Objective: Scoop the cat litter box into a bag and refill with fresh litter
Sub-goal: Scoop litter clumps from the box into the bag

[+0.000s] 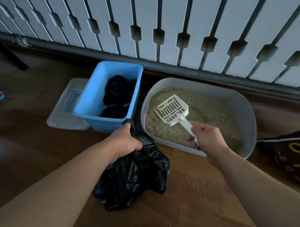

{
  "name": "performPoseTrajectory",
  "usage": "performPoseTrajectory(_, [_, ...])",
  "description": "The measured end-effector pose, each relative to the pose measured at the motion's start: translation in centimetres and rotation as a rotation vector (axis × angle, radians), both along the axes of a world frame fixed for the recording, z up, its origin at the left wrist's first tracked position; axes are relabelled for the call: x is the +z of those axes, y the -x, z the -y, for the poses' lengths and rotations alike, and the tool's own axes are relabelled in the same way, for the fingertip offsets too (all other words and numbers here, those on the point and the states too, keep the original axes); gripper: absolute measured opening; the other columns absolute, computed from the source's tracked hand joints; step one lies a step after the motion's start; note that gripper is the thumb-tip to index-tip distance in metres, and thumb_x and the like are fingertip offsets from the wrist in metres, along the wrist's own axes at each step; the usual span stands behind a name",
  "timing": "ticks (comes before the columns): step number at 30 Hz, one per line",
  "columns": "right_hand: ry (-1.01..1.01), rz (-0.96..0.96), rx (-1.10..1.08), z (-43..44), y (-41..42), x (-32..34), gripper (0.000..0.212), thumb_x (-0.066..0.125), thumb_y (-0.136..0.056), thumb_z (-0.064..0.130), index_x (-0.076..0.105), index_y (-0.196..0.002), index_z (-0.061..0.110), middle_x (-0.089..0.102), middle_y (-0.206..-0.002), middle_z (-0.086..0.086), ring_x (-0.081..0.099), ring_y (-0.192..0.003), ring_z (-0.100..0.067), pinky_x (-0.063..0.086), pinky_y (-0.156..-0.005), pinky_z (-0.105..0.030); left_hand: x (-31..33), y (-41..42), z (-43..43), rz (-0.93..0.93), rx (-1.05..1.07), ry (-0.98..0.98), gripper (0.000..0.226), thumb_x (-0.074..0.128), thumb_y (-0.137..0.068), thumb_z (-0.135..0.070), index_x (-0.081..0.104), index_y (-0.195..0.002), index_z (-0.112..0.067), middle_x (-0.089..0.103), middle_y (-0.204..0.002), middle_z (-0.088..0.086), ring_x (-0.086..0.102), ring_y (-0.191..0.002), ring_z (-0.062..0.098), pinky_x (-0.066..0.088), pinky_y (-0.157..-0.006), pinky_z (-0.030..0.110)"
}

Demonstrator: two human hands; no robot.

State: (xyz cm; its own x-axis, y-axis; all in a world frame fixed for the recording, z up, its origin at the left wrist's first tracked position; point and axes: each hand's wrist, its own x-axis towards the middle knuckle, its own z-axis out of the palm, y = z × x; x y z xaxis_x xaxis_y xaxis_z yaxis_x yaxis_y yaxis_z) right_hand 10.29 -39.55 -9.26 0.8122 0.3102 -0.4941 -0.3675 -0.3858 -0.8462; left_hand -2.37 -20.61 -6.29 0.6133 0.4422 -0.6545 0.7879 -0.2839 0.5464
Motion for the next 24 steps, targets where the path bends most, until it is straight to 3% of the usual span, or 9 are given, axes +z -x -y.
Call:
performPoseTrajectory(2, [0.016, 0.023, 0.047, 0.4, 0.5, 0.3, 0.033, 0.046, -0.099, 0.008, 0.063, -0.126, 0.014, 0.062, -0.066, -0.005, 0.047, -0.047, -0.011, 0.04, -0.044, -0.019, 0.0, 0.7, 0.1, -0.001, 0.007, 0.005, 0.091, 0.063, -0.082, -0.01, 0.008, -0.154, -0.02, 0.05, -0.12, 0.006, 0.051, -0.095, 0.017, 0.045, -0.086, 0.032])
performPoseTrajectory(5, [0.046, 0.042, 0.088, 1.0, 1.1, 0.7, 0.034, 0.046, -0.098, 0.009, 0.062, -0.128, 0.012, 0.063, -0.065, -0.005, 0.047, -0.048, -0.01, 0.039, -0.044, -0.019, -0.1, 1.8, -0.2, -0.03, 0.008, -0.005, 0.089, 0.062, -0.086, -0.011, 0.005, -0.154, -0.018, 0.036, -0.086, -0.009, 0.045, -0.078, 0.011, 0.04, -0.079, 0.031])
performPoseTrajectory(7, [0.069, 0.055, 0.125, 1.3, 1.3, 1.5, 0.032, 0.046, -0.098, 0.01, 0.063, -0.126, 0.014, 0.064, -0.066, -0.005, 0.048, -0.049, -0.01, 0.038, -0.047, -0.021, -0.1, 2.5, -0.5, -0.053, 0.009, -0.019, 0.087, 0.063, -0.086, -0.014, 0.007, -0.153, -0.019, 0.043, -0.093, -0.005, 0.05, -0.082, 0.014, 0.042, -0.081, 0.033])
performPoseTrajectory(9, [0.075, 0.07, 0.176, 1.6, 1.6, 2.6, 0.031, 0.047, -0.099, 0.011, 0.065, -0.123, 0.016, 0.064, -0.066, -0.005, 0.048, -0.049, -0.011, 0.039, -0.049, -0.021, 0.1, 3.3, -0.8, -0.074, 0.022, -0.034, 0.087, 0.065, -0.086, -0.015, 0.009, -0.153, -0.018, 0.048, -0.124, 0.008, 0.053, -0.101, 0.024, 0.044, -0.083, 0.034])
performPoseTrajectory(11, [0.072, 0.08, 0.228, 1.7, 2.0, 3.4, 0.03, 0.047, -0.098, 0.011, 0.066, -0.121, 0.016, 0.065, -0.063, -0.004, 0.049, -0.051, -0.012, 0.041, -0.052, -0.023, 0.2, 3.9, -1.2, -0.094, 0.04, -0.055, 0.092, 0.065, -0.088, -0.014, 0.001, -0.154, -0.015, 0.03, -0.15, 0.01, 0.045, -0.117, 0.026, 0.042, -0.086, 0.031])
performPoseTrajectory(13, [0.081, 0.079, 0.292, 1.6, 2.7, 4.1, 0.03, 0.049, -0.098, 0.012, 0.067, -0.122, 0.016, 0.065, -0.061, -0.003, 0.049, -0.051, -0.013, 0.043, -0.055, -0.026, 0.3, 4.5, -1.5, -0.103, 0.059, -0.055, 0.098, 0.065, -0.088, -0.013, -0.007, -0.154, -0.015, 0.015, -0.159, 0.008, 0.036, -0.131, 0.027, 0.038, -0.087, 0.028])
performPoseTrajectory(20, [0.186, 0.264, 0.663, -1.1, 6.9, 5.5, 0.033, 0.045, -0.098, 0.011, 0.068, -0.118, 0.023, 0.068, -0.063, -0.003, 0.05, -0.042, -0.007, 0.044, -0.045, -0.019, 0.8, 5.6, -2.4, -0.087, 0.09, -0.07, 0.098, 0.064, -0.087, -0.011, -0.008, -0.154, -0.013, 0.009, -0.16, 0.009, 0.03, -0.137, 0.028, 0.038, -0.089, 0.029])
performPoseTrajectory(22, [0.311, 0.505, 0.858, -2.4, 8.4, 4.9, 0.034, 0.041, -0.099, 0.018, 0.065, -0.121, 0.025, 0.071, -0.077, -0.001, 0.06, -0.055, -0.007, 0.051, -0.054, -0.024, 0.6, 5.8, -2.6, -0.06, 0.107, -0.063, 0.091, 0.069, -0.082, -0.012, 0.01, -0.152, -0.011, 0.03, -0.15, 0.012, 0.038, -0.13, 0.028, 0.04, -0.093, 0.031])
performPoseTrajectory(24, [0.495, 0.764, 0.968, -3.3, 9.3, 4.6, 0.035, 0.036, -0.1, 0.024, 0.06, -0.124, 0.028, 0.07, -0.096, 0.0, 0.065, -0.082, -0.016, 0.049, -0.065, -0.029, 0.3, 6.2, -2.8, -0.035, 0.135, -0.066, 0.08, 0.072, -0.076, -0.013, 0.026, -0.142, -0.01, 0.045, -0.131, 0.013, 0.047, -0.117, 0.027, 0.045, -0.089, 0.033])
